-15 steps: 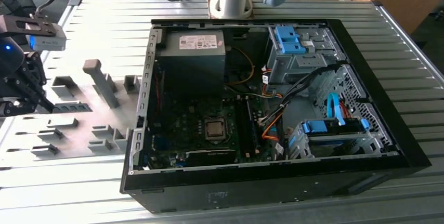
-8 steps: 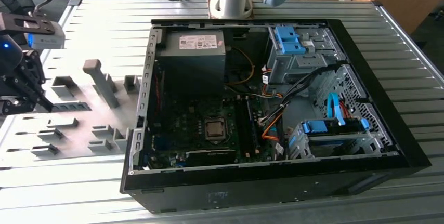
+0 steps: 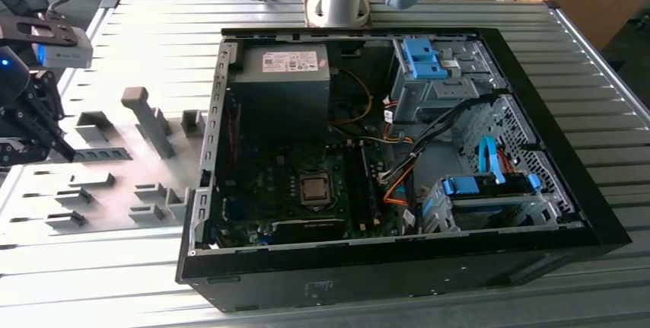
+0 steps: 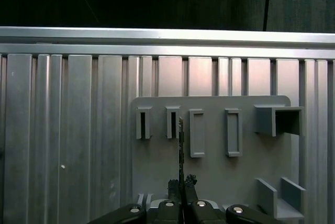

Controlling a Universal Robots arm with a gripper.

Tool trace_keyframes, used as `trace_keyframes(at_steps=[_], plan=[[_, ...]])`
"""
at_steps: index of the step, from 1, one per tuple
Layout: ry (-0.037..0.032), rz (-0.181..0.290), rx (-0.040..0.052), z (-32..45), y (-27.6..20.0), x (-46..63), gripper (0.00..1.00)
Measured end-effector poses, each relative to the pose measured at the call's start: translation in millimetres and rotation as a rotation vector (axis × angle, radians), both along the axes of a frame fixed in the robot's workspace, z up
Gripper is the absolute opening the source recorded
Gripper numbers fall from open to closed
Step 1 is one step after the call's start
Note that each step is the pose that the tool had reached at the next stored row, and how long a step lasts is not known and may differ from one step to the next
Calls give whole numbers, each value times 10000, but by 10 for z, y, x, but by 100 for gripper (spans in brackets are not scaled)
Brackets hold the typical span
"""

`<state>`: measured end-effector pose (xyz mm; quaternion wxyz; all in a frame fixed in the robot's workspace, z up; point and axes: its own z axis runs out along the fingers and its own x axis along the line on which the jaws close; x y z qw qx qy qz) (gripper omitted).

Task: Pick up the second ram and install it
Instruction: 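Pick up the second ram and move it above second insertion slot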

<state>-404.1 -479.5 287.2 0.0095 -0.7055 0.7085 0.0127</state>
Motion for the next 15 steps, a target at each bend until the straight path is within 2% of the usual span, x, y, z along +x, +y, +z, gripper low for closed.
trace_keyframes(at_steps=[15], plan=[[0, 0, 0, 123, 0, 0, 14]])
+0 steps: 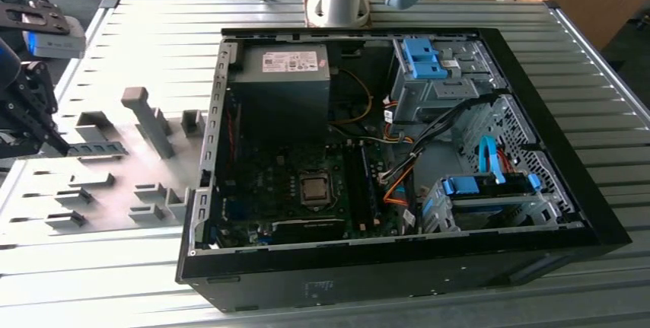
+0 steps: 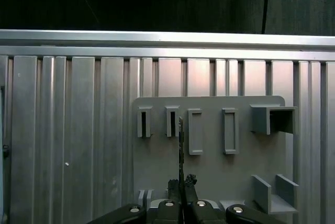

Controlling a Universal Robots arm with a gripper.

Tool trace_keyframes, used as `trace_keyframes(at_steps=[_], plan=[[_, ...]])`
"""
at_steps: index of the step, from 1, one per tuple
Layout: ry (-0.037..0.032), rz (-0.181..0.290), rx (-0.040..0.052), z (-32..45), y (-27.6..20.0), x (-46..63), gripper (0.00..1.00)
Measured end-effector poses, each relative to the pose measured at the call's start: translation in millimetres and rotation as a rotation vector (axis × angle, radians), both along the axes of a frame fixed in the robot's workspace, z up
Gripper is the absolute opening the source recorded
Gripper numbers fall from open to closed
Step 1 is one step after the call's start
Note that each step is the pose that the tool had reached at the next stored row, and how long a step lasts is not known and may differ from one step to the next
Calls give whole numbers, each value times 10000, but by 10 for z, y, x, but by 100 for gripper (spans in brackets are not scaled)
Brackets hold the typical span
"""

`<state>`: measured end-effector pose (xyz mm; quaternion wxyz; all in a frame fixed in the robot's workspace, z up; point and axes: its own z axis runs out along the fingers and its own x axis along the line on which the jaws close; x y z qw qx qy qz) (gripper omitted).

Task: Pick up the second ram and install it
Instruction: 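Pick up the second ram and move it above second insertion slot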

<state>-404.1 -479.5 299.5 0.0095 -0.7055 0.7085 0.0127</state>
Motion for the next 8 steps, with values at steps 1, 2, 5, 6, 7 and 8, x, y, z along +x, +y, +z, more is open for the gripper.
trace_keyframes(at_steps=[1, 2, 5, 6, 7, 8], plan=[[-1, 0, 0, 13, 0, 0, 14], [1, 0, 0, 27, 0, 0, 14], [0, 0, 0, 62, 0, 0, 14], [1, 0, -1, 70, 0, 0, 14], [0, 0, 0, 77, 0, 0, 14], [1, 0, 0, 85, 0, 0, 14]])
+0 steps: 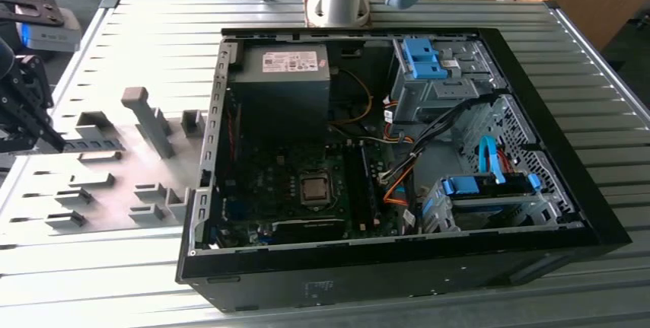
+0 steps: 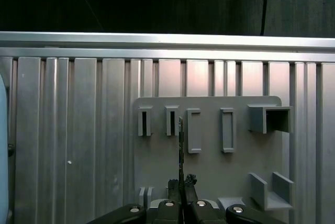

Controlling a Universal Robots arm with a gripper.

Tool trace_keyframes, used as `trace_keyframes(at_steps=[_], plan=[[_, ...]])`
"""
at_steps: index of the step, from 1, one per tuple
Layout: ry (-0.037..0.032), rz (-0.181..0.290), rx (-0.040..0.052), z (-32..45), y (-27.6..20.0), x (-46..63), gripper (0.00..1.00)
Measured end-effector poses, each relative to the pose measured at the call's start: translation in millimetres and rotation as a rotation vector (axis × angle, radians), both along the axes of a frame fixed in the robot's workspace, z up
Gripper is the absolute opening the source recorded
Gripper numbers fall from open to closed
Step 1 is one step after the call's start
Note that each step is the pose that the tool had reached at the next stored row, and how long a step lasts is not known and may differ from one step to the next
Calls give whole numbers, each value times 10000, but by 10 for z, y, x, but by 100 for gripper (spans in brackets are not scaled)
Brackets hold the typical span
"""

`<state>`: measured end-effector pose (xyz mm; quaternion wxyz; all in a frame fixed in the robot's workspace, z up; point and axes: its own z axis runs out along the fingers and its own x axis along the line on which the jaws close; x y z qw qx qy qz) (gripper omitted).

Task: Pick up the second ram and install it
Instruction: 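Pick up the second ram and move it above second insertion slot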

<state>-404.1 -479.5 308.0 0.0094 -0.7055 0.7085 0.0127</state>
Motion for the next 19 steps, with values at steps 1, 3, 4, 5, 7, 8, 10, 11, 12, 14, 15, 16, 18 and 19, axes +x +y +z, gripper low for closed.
trace_keyframes(at_steps=[1, 3, 4, 5, 7, 8, 10, 11, 12, 14, 15, 16, 18, 19], plan=[[0, 0, 0, 7, 0, 0, 14], [-1, 0, 0, 20, 0, 0, 14], [0, 0, 0, 27, 0, 0, 14], [1, -1, -1, 34, 0, 0, 14], [-1, -1, 0, 45, 0, 0, 14], [0, 0, 0, 51, 0, 0, 14], [-1, 0, 1, 63, 0, 0, 14], [0, 0, 0, 70, 0, 0, 14], [0, 0, -1, 77, 0, 0, 14], [-1, 0, 0, 87, 0, 0, 14], [-1, 0, 0, 93, 0, 0, 14], [0, 0, 0, 100, 0, 0, 14], [0, 0, 0, 111, 0, 0, 14], [0, 0, 0, 116, 0, 0, 14]])
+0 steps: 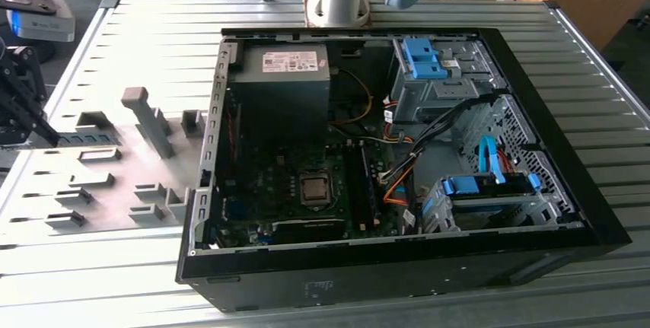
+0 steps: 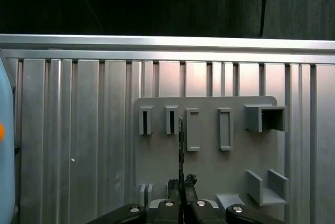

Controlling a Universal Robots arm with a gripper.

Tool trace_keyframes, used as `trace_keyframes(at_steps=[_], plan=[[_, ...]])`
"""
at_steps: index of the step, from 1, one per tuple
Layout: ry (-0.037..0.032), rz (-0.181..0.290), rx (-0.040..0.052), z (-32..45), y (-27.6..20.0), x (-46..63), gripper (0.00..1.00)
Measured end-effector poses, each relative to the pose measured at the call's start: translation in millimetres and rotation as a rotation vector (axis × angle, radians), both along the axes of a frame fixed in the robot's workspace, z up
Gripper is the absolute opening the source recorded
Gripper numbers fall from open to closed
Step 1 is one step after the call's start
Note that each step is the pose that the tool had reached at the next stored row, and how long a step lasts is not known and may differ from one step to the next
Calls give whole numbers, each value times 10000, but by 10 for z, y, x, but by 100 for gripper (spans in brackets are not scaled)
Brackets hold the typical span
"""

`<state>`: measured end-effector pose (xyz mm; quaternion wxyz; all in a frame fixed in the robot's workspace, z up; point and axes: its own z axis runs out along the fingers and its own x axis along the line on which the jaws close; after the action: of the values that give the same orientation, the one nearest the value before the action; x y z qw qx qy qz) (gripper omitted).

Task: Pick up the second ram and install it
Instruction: 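Pick up the second ram and move it above second insertion slot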

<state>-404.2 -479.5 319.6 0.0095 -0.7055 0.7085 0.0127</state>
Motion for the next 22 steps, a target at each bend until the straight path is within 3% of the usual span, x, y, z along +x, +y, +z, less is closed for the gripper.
trace_keyframes(at_steps=[22], plan=[[0, 0, 0, 120, 0, 0, 14]])
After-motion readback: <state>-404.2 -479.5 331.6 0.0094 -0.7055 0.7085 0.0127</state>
